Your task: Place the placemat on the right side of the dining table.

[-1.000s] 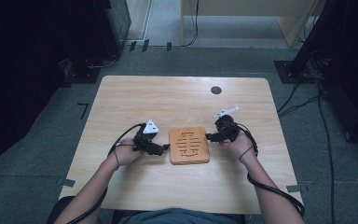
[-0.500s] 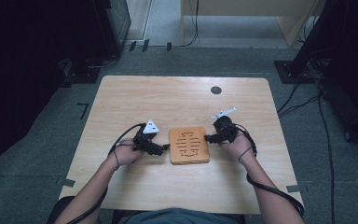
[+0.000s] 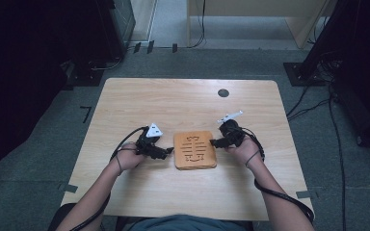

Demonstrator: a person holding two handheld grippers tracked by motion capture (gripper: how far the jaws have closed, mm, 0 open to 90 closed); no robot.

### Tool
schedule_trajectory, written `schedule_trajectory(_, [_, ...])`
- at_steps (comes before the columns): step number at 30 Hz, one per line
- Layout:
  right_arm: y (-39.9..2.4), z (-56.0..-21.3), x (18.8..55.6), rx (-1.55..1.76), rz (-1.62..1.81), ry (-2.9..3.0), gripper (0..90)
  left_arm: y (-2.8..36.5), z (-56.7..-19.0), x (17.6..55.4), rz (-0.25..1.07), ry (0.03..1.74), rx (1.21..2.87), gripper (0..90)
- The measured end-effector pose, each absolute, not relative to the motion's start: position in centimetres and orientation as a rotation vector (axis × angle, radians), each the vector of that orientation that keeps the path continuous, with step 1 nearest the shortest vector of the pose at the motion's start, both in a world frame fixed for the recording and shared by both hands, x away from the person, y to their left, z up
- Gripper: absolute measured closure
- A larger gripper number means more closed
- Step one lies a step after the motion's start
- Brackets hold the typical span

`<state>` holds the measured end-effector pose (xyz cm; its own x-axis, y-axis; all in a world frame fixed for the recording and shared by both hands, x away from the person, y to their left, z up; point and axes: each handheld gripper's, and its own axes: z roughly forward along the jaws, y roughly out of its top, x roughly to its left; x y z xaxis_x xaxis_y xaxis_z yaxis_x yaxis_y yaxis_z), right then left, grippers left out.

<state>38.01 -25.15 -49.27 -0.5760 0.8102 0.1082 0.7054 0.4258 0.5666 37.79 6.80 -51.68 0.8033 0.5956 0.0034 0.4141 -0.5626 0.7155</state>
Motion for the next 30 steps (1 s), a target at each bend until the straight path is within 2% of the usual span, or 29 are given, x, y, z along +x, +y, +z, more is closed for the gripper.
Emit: schedule_trajectory(30, [-23.6, -49.3, 38.4, 1.299, 0.866, 2.537, 30.7, 7.5, -51.0, 37.2, 0.319, 0.758, 2.22, 12.8])
